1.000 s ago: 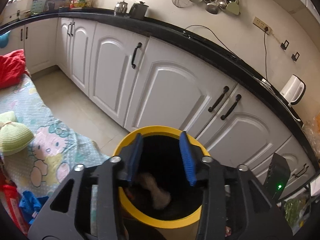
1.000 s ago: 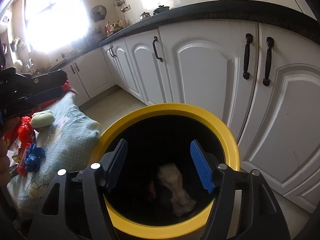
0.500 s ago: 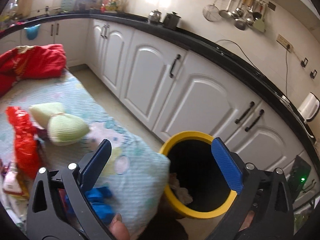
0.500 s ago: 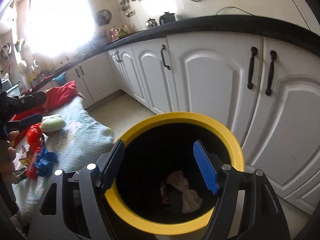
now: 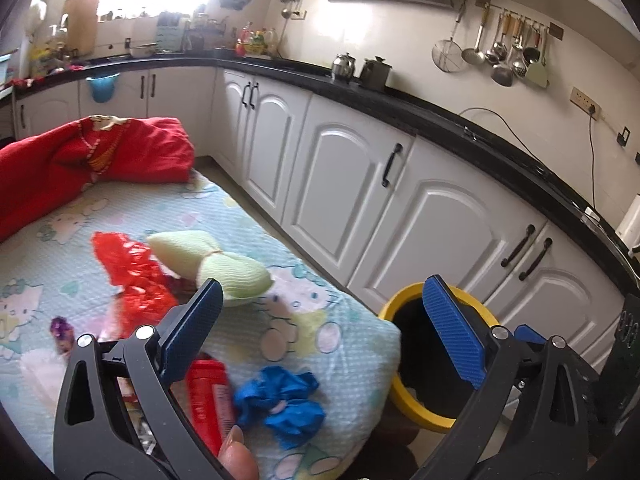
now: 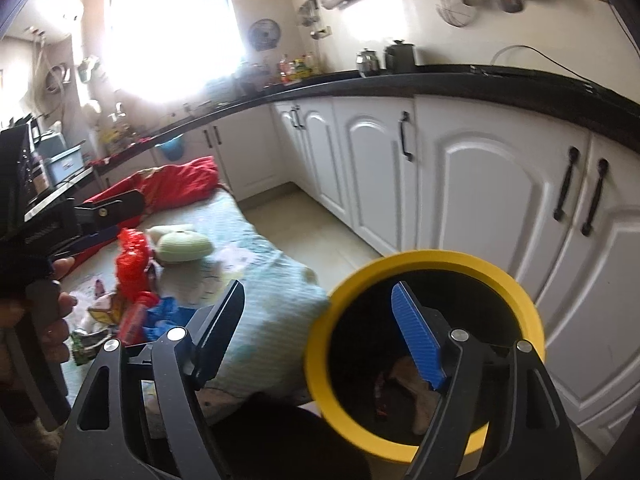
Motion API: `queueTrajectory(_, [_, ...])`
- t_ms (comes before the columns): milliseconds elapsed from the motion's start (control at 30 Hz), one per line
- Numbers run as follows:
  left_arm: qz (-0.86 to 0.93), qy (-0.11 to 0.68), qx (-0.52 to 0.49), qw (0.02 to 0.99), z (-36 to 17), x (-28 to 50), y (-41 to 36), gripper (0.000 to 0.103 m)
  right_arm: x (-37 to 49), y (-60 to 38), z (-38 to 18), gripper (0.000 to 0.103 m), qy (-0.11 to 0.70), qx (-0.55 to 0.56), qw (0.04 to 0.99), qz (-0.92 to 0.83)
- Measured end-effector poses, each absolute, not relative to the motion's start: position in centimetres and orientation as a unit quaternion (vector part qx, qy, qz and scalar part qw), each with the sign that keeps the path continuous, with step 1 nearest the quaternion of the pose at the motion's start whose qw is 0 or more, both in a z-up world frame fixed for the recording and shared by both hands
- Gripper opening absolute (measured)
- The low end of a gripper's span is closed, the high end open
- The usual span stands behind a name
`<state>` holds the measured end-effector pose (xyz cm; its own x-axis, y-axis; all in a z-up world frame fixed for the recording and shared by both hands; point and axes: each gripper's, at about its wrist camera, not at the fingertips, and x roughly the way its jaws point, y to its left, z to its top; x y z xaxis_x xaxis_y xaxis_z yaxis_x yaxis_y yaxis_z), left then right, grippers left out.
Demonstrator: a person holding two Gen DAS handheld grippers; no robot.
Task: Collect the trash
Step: 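Grasp the blue gloves with the right tool while the left tool grasps the red bag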
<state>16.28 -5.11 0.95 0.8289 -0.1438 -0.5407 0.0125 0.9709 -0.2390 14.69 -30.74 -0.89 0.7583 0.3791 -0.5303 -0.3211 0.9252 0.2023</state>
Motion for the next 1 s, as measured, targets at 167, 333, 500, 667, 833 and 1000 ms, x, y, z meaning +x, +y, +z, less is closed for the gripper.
queueTrajectory(167, [-0.024, 0.286, -0.122, 0.95, 1.0, 15.7, -3.0, 0.092, 14.4, -28.6, -0.2, 0.074, 0.292, 0.036, 0.933, 0.206])
queueTrajectory(333, [-0.002, 0.284, -0.137, 0.949, 1.0, 15.3, -0.7, 0.092, 14.5, -26.6, 0.0, 0.075, 0.297, 0.025, 0.927, 0.226])
queueTrajectory(500, [0.021, 0.285, -0.15, 0.946, 0.7, 15.1, 1.8, 0.092, 14.6, -23.8, -0.2, 0.075, 0.308, 0.01, 0.918, 0.25])
queueTrajectory(667, [0.039, 0.288, -0.163, 0.943, 0.1, 14.7, 4.2, 0.092, 14.7, -20.9, -1.0, 0.075, 0.322, -0.008, 0.906, 0.274])
queueTrajectory(833, [0.046, 0.299, -0.17, 0.938, -0.7, 14.6, 5.8, 0.092, 15.5, -18.6, -2.1, 0.075, 0.345, -0.016, 0.893, 0.29])
queueTrajectory(1000, [0.039, 0.322, -0.173, 0.93, -1.8, 15.0, 6.8, 0.084, 16.4, -17.2, -3.4, 0.074, 0.37, -0.015, 0.879, 0.3])
